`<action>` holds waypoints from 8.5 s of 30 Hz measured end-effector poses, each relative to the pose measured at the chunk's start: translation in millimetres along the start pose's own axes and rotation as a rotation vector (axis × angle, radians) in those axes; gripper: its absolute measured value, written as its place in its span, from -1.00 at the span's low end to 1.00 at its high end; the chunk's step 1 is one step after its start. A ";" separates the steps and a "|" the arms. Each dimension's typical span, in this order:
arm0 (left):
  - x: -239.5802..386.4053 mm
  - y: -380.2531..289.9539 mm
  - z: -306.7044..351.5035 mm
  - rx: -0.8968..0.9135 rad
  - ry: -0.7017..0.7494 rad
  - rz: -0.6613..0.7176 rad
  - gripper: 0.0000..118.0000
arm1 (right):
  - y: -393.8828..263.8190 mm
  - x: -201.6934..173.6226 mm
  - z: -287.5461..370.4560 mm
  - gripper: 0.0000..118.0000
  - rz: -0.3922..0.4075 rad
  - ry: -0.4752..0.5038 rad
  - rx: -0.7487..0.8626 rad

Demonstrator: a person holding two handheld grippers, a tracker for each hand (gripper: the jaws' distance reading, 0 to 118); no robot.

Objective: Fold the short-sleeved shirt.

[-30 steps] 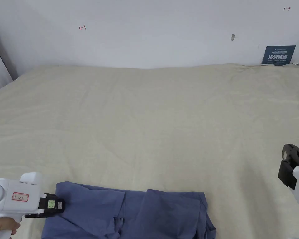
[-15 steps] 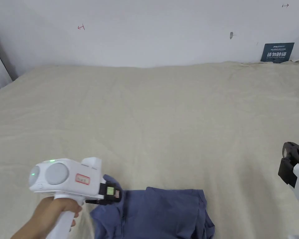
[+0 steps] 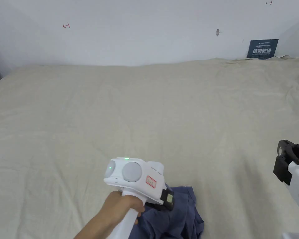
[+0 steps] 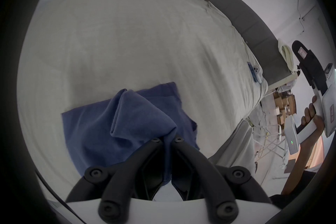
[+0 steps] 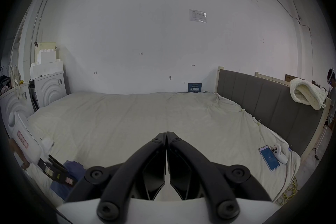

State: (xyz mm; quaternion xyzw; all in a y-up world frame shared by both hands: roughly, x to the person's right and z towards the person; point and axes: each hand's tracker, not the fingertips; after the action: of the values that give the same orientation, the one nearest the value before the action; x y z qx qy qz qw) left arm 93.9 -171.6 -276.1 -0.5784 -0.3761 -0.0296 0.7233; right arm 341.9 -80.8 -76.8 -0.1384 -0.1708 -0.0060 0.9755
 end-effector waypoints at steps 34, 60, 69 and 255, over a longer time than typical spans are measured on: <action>-42.7 -47.7 64.9 0.437 0.230 0.038 0.33 | 3.8 -1.7 1.4 -0.99 0.018 0.001 0.007; 8.0 -84.4 -58.1 0.455 0.168 -0.080 -1.00 | -1.5 15.0 7.5 -0.99 0.014 -0.032 -0.022; 48.7 -87.4 -86.9 0.442 0.144 -0.145 -1.00 | -5.1 25.0 5.9 -0.99 0.011 -0.050 -0.034; -263.0 -65.6 192.7 0.293 0.309 0.183 -0.68 | 31.3 -113.0 -7.4 -0.99 0.036 0.164 0.133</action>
State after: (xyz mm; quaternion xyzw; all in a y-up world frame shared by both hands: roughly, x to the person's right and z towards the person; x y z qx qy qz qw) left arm -223.8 -130.9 -365.5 -0.4875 -0.2069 0.0029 0.8483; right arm 239.8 -56.8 -129.7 -0.0755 -0.0880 0.0117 0.9932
